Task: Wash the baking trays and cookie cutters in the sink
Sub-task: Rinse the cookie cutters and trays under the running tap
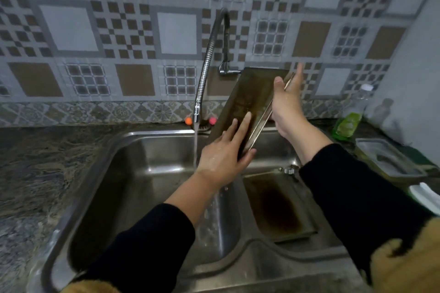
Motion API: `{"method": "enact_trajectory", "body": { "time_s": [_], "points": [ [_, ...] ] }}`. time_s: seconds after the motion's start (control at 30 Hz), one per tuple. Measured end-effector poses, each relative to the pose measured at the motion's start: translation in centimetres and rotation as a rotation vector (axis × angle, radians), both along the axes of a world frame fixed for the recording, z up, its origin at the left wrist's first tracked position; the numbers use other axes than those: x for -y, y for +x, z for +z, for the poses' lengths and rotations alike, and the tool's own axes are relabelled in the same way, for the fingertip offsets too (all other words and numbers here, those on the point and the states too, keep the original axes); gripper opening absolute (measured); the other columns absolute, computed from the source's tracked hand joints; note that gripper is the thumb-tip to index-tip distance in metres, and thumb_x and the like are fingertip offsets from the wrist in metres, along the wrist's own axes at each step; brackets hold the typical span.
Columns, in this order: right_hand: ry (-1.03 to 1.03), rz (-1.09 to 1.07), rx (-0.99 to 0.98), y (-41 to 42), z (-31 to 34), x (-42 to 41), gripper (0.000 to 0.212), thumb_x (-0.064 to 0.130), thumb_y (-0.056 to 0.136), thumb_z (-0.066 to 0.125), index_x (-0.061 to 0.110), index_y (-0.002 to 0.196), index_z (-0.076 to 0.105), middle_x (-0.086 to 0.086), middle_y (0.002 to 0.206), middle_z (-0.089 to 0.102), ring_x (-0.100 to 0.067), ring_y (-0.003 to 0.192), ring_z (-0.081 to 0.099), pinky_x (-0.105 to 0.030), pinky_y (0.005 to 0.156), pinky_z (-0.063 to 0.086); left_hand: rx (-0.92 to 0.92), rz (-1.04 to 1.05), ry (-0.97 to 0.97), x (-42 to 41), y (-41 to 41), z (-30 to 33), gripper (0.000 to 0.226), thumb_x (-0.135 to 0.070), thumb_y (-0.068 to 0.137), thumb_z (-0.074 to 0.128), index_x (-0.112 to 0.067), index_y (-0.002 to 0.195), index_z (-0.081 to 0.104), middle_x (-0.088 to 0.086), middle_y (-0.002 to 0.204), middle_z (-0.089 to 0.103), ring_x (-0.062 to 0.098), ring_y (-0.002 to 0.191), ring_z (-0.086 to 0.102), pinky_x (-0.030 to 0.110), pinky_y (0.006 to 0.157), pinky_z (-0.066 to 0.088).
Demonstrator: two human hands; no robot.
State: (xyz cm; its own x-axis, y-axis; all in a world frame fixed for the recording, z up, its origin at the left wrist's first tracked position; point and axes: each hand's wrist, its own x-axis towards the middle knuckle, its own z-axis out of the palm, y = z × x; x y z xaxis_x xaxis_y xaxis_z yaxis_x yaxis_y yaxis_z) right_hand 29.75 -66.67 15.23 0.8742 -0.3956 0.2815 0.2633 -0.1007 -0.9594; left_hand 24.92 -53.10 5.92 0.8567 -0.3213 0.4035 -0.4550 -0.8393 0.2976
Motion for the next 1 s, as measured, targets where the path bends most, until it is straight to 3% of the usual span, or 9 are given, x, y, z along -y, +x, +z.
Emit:
{"method": "enact_trajectory", "body": {
  "time_s": [0.2,0.3,0.4,0.47,0.6,0.73,0.8,0.87,1.0],
  "points": [
    [0.039,0.196,0.012,1.6,3.5,3.5,0.058,0.037,0.098,0.047,0.03,0.149,0.02,-0.004,0.144,0.042,-0.023,0.123,0.051,-0.047,0.101,0.045,0.197,0.083,0.045,4.8,0.5,2.9,0.066,-0.033,0.103,0.027,-0.045,0.138,-0.027,0.001,0.161,0.017,0.026,0.085,0.068,0.032,0.055,0.042],
    [-0.138,0.309,-0.02,2.3,3.7,5.4,0.046,0.041,0.1,0.039,0.026,0.143,0.036,-0.001,0.138,0.049,-0.022,0.124,0.05,-0.041,0.101,0.044,0.163,0.083,-0.188,7.0,0.9,3.2,0.071,-0.023,0.103,0.032,-0.042,0.143,-0.023,0.008,0.131,0.055,0.022,0.07,0.062,0.04,0.064,0.052],
    [-0.573,0.155,-0.111,3.5,-0.3,9.1,0.043,0.042,0.1,0.036,0.031,0.142,0.038,-0.003,0.147,0.04,-0.024,0.134,0.039,-0.041,0.108,0.035,-0.003,0.03,-0.515,8.5,1.6,2.5,0.07,-0.017,0.102,0.036,-0.044,0.148,-0.009,0.001,0.091,0.063,0.011,0.07,0.059,0.03,0.071,0.052],
    [-0.698,0.101,-0.285,3.7,-3.9,12.2,0.045,0.042,0.099,0.038,0.035,0.143,0.034,-0.008,0.151,0.032,-0.031,0.138,0.032,-0.047,0.111,0.031,-0.102,0.018,-0.648,9.5,1.6,1.4,0.067,-0.013,0.101,0.037,-0.038,0.152,0.002,0.001,0.092,0.065,0.0,0.068,0.057,0.013,0.067,0.045],
    [-0.54,0.241,-0.555,2.7,-10.2,16.0,0.044,0.027,0.101,0.042,0.021,0.144,0.035,-0.011,0.148,0.037,-0.03,0.132,0.039,-0.04,0.106,0.034,-0.256,-0.018,-0.83,11.1,0.6,-2.2,0.058,-0.008,0.102,0.034,-0.026,0.153,0.013,-0.03,0.115,0.048,-0.033,0.082,0.045,-0.007,0.073,0.033],
    [-0.521,0.25,-0.663,1.4,-15.4,17.3,0.052,0.023,0.099,0.048,0.021,0.147,0.029,-0.005,0.152,0.029,-0.027,0.136,0.033,-0.042,0.11,0.029,-0.469,0.083,-0.583,11.6,-0.5,-5.4,0.055,-0.032,0.105,0.025,-0.035,0.153,0.0,-0.015,0.129,0.053,-0.002,0.104,0.057,0.011,0.082,0.042],
    [-0.509,0.251,-0.732,0.9,-17.9,17.8,0.053,0.022,0.099,0.048,0.019,0.148,0.028,-0.007,0.153,0.026,-0.028,0.138,0.032,-0.044,0.112,0.028,-0.537,0.202,-0.263,11.0,-0.1,-7.2,0.056,-0.045,0.103,0.017,-0.031,0.153,-0.002,-0.003,0.157,0.025,0.017,0.144,0.024,0.033,0.114,0.023],
    [-0.507,0.228,-0.795,0.6,-20.1,18.2,0.053,0.021,0.098,0.049,0.017,0.147,0.028,-0.009,0.153,0.026,-0.028,0.137,0.033,-0.044,0.112,0.03,-0.603,0.319,0.0,10.0,0.0,-8.8,0.062,-0.052,0.101,0.013,-0.025,0.153,-0.004,-0.002,0.161,-0.01,0.015,0.147,-0.015,0.049,0.116,-0.007],
    [-0.599,0.224,-0.929,0.5,-23.5,18.2,0.055,0.02,0.099,0.048,0.015,0.149,0.026,-0.008,0.156,0.02,-0.028,0.14,0.027,-0.044,0.113,0.025,-0.64,0.423,0.251,8.5,-0.9,-11.9,0.069,-0.047,0.102,0.021,-0.014,0.152,-0.013,0.003,0.157,-0.026,0.017,0.144,-0.023,0.054,0.114,-0.011]
  ]
}}
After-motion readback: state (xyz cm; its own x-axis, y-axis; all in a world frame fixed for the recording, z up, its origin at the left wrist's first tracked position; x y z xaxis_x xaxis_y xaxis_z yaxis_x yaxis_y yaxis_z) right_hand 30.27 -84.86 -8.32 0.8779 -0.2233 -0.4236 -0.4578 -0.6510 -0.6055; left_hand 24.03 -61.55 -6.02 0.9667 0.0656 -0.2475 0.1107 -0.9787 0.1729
